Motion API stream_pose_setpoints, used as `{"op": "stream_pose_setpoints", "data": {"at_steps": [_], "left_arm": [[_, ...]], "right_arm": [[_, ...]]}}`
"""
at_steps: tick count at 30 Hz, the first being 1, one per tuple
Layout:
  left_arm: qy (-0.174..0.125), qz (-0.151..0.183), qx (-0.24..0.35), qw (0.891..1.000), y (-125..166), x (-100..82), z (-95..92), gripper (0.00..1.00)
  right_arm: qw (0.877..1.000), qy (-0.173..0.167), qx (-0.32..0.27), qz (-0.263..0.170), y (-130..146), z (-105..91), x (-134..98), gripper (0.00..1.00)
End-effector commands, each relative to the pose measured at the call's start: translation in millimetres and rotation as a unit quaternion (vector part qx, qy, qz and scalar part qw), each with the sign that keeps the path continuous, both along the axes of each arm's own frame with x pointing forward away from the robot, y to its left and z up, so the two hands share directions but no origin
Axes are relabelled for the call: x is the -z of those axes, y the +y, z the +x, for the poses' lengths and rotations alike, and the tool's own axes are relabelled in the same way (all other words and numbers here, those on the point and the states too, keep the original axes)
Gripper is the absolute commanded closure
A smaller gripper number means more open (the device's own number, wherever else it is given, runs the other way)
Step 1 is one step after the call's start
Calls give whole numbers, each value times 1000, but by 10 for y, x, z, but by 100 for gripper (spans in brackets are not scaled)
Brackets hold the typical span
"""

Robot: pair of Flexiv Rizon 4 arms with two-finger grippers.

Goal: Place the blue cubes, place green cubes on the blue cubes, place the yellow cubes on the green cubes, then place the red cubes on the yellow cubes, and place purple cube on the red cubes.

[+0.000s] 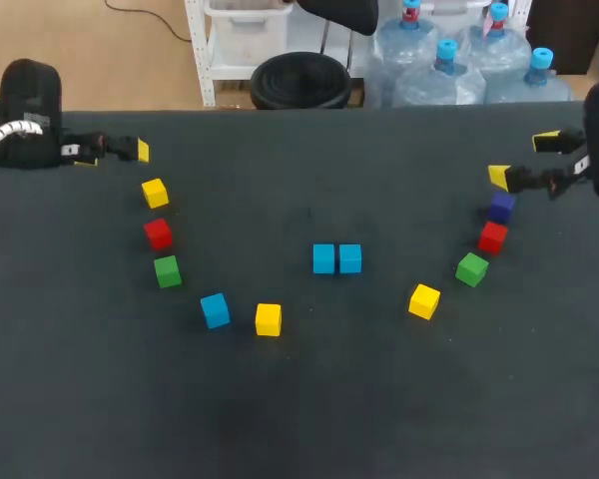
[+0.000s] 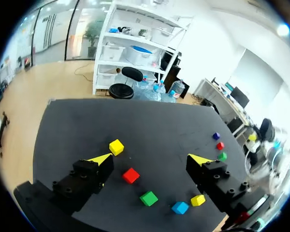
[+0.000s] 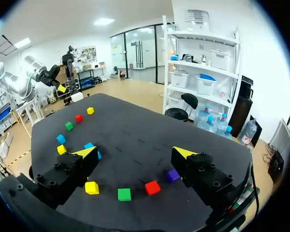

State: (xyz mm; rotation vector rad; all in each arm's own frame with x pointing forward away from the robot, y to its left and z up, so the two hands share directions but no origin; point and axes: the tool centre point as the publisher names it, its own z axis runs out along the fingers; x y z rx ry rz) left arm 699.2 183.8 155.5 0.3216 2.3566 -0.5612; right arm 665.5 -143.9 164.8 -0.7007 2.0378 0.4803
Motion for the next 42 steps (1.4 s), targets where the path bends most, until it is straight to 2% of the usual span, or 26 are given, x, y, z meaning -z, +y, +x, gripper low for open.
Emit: {"op": "stream_pose_setpoints", "data": {"at_steps": [1,5,7,9,11,12,14,16,19,21,23,25,30,32,34,36,38,40,42], "left_arm": [[-20,55,46,997,-71,-94,-62,0],[-36,85,120,988,-162,-206,-139,0],[-35,98,141,985,-188,-244,-144,0],[-44,121,175,976,-222,-291,-173,0],[-41,125,216,968,-258,-334,-199,0],[-30,133,245,960,-272,-326,-226,0],[-17,169,290,942,-281,-265,-286,0],[-4,174,337,925,-288,-227,-350,0],[2,221,385,896,-312,-192,-455,0],[21,230,401,887,-366,-205,-521,0],[20,255,425,868,-441,-201,-600,0],[19,264,438,859,-538,-193,-661,0],[41,286,510,811,-725,-66,-873,0],[54,291,529,795,-737,22,-949,0],[73,293,536,789,-739,128,-1008,0],[77,312,533,782,-741,265,-1054,0],[87,311,521,790,-761,378,-1059,0],[85,308,509,799,-801,457,-1052,0],[80,296,483,820,-864,515,-1008,0]], "right_arm": [[1000,0,6,-5,16,-20,-18,0],[1000,0,6,-5,16,-20,-18,0],[1000,0,6,-5,16,-20,-18,0],[1000,0,6,-5,16,-20,-18,0],[1000,0,6,-5,16,-20,-18,0],[1000,0,6,-5,16,-20,-18,0],[1000,0,6,-5,16,-20,-18,0],[1000,0,6,-5,16,-20,-18,0],[1000,0,6,-5,16,-20,-18,0],[1000,0,6,-5,16,-20,-18,0],[1000,0,6,-5,16,-20,-18,0],[1000,0,6,-5,16,-20,-18,0],[1000,0,6,-5,16,-20,-18,0],[1000,0,6,-5,16,-20,-18,0],[1000,0,6,-5,16,-20,-18,0],[1000,0,6,-5,16,-20,-18,0],[1000,0,6,-5,16,-20,-18,0],[1000,0,6,-5,16,-20,-18,0],[1000,0,6,-5,16,-20,-18,0]]}}
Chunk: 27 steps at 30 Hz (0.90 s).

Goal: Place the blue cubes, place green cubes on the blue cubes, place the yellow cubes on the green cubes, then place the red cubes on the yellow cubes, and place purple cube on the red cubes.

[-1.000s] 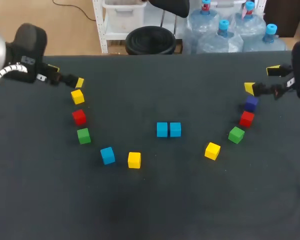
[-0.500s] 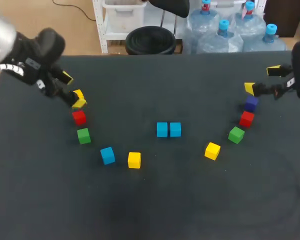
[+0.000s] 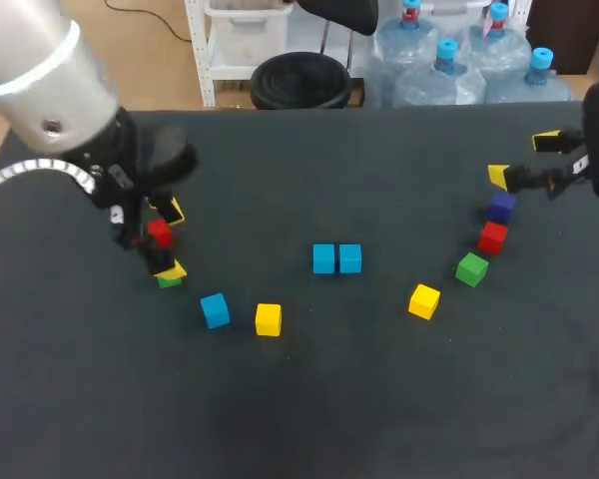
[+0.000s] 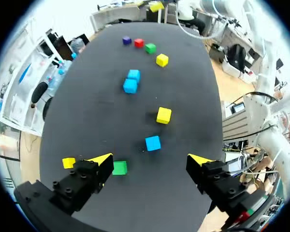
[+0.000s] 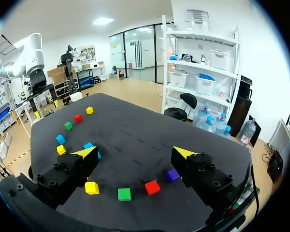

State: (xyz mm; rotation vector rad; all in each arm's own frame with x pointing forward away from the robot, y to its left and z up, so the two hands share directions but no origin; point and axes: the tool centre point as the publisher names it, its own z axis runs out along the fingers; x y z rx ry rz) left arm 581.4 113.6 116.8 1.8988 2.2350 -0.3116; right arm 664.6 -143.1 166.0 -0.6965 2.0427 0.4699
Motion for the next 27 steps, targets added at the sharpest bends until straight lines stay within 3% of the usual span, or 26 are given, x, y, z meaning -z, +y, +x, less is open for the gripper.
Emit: {"op": "stream_pose_setpoints", "data": {"at_steps": [1,2,5,10,19,23,27], "left_arm": [[-2,32,-31,999,-189,161,186,0],[-15,30,-32,999,-219,194,191,0],[-11,19,-54,998,-323,267,178,0],[33,23,-65,997,-400,425,100,0],[54,65,-54,995,-456,649,-23,0],[63,86,-84,991,-354,863,21,0],[60,80,-105,990,-307,911,14,0]], "right_arm": [[1000,0,2,-2,8,-10,-6,0],[1000,0,2,-2,8,-10,-6,0],[1000,0,2,-2,8,-10,-6,0],[1000,0,2,-2,8,-10,-6,0],[1000,0,2,-2,8,-10,-6,0],[1000,0,2,-2,8,-10,-6,0],[1000,0,2,-2,8,-10,-6,0]]}}
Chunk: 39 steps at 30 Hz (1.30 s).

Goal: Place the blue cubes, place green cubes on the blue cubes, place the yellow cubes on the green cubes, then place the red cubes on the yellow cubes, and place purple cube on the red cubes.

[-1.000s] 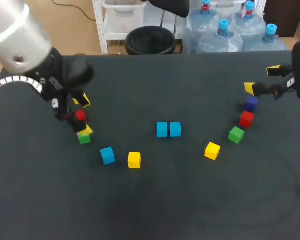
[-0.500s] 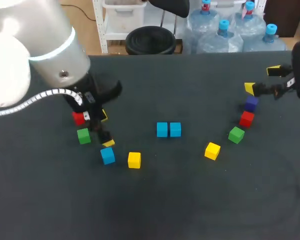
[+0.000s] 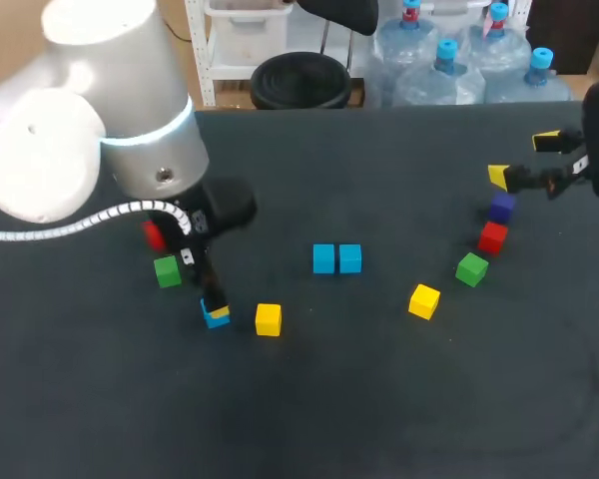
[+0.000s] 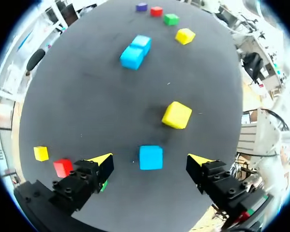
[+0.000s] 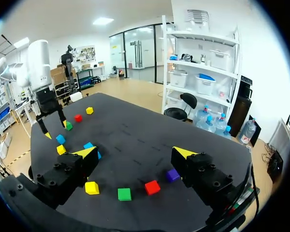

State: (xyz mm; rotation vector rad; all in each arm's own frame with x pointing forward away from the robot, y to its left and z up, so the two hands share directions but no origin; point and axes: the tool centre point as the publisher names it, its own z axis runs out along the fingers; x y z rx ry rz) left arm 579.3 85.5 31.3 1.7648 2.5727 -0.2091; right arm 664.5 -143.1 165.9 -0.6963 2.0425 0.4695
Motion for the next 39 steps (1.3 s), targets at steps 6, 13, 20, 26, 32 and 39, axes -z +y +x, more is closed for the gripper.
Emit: {"op": "stream_pose_setpoints", "data": {"at_steps": [6,13,20,26,32,39], "left_arm": [[-1,-28,-20,999,-8,66,-5,0],[-1,-40,-8,999,86,64,-56,0],[-25,-10,14,1000,104,143,-93,0],[-31,3,19,999,60,180,-106,0],[-31,6,17,999,47,220,-111,0],[-23,-1,14,1000,11,262,-109,0]], "right_arm": [[1000,0,2,-2,8,-9,-7,0],[1000,0,2,-2,8,-9,-7,0],[1000,0,2,-2,8,-9,-7,0],[1000,0,2,-2,8,-9,-7,0],[1000,0,2,-2,8,-9,-7,0],[1000,0,2,-2,8,-9,-7,0]]}}
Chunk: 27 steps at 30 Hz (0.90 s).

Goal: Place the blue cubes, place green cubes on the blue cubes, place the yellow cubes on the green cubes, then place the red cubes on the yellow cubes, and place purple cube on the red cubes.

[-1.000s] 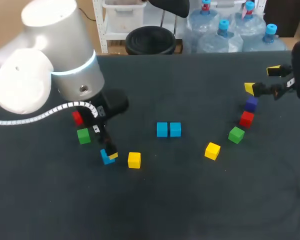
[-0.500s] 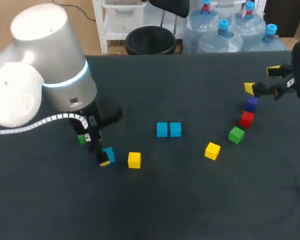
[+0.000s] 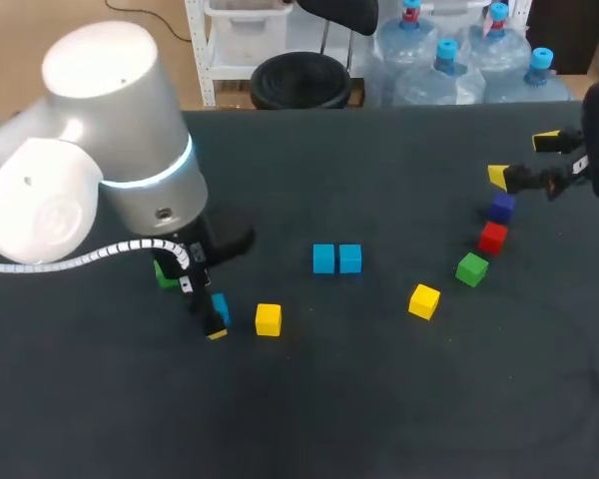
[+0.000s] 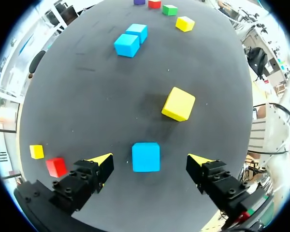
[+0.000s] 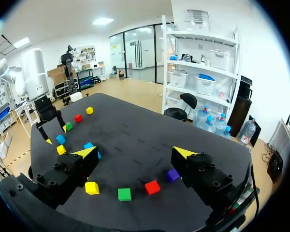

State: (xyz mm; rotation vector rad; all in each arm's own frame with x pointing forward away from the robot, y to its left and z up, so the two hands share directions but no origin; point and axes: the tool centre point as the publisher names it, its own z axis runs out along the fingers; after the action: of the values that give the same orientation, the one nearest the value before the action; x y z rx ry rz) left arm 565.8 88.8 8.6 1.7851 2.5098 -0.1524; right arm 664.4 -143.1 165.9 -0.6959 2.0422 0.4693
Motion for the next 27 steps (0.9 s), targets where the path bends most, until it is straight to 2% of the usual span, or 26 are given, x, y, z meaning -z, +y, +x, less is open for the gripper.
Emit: {"op": "stream_pose_setpoints", "data": {"at_steps": [1,6,7,10,11,12,27], "left_arm": [[6,-3,-1,1000,-27,37,28,0],[8,-2,7,1000,-48,53,27,4],[8,-1,8,1000,-49,59,24,15],[8,0,11,1000,-50,69,25,69],[8,0,12,1000,-52,72,26,93],[8,1,13,1000,-52,73,27,100],[18,0,73,997,-28,34,113,100]], "right_arm": [[1000,0,2,-2,7,-8,-7,0],[1000,0,2,-2,7,-8,-7,0],[1000,0,2,-2,7,-8,-7,0],[1000,0,2,-2,7,-8,-7,0],[1000,0,2,-2,7,-8,-7,0],[1000,0,2,-2,7,-8,-7,0],[1000,0,2,-2,7,-8,-7,0]]}}
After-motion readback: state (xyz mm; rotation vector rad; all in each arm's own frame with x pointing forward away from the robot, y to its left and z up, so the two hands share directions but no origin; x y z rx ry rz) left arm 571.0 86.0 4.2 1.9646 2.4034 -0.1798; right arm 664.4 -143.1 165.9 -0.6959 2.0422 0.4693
